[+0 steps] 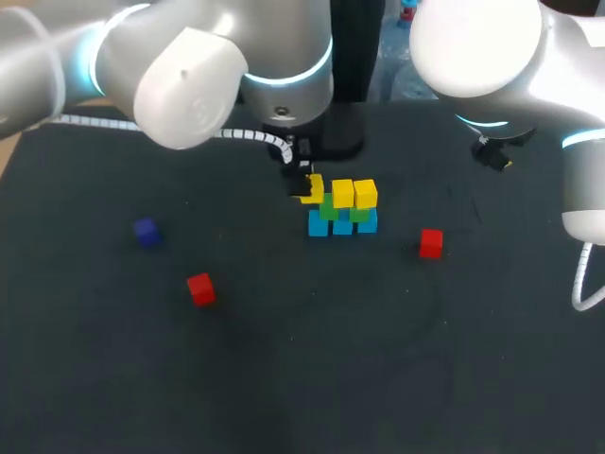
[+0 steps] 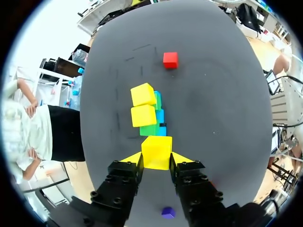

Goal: Place the blue cubes, place green cubes on the blue cubes, place the yellow cubes on the green cubes, then place the red cubes on the yellow cubes, and place purple cube on the red cubes.

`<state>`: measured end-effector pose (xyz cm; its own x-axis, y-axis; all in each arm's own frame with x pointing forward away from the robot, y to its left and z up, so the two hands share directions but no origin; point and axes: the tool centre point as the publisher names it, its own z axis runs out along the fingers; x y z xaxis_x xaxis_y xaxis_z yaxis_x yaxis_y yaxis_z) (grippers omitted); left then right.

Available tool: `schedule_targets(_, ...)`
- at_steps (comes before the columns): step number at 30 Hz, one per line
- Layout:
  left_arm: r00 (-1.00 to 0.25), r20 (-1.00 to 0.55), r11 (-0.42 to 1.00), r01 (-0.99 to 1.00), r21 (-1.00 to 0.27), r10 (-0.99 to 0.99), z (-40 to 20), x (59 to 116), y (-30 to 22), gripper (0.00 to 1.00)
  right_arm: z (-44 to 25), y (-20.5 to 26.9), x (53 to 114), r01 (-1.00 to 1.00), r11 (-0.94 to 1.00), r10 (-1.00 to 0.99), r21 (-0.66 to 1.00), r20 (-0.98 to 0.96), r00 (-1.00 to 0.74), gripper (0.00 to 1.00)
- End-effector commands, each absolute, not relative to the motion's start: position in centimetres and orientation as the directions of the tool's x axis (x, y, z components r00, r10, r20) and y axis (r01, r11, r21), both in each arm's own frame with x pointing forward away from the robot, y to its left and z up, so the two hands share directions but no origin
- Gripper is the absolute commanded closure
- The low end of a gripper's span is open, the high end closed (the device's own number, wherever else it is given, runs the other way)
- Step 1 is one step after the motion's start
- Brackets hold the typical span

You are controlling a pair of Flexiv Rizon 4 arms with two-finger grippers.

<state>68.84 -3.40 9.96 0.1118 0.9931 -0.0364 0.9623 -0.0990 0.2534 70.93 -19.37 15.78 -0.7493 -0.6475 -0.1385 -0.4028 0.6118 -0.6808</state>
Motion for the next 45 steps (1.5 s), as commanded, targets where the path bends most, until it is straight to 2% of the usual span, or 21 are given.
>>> schedule_targets(1,0.116,-0.029,-0.106,0.965,0.24,0.993,9.5,69.5,-3.9,1.0,15.7,-19.5,70.9,-0.402,0.612,-0.649,-0.681,-0.142,-0.748,0.0)
schedule_targets(22,0.114,0.064,-0.124,0.972,0.198,0.991,7.3,71.6,-4.6,1.0,15.7,-19.5,70.9,-0.402,0.612,-0.649,-0.681,-0.142,-0.748,0.0)
schedule_targets(45,0.109,0.081,-0.121,0.98,0.161,0.991,6.6,72.0,-4.9,1.0,15.7,-19.5,70.9,-0.402,0.612,-0.649,-0.681,-0.142,-0.748,0.0)
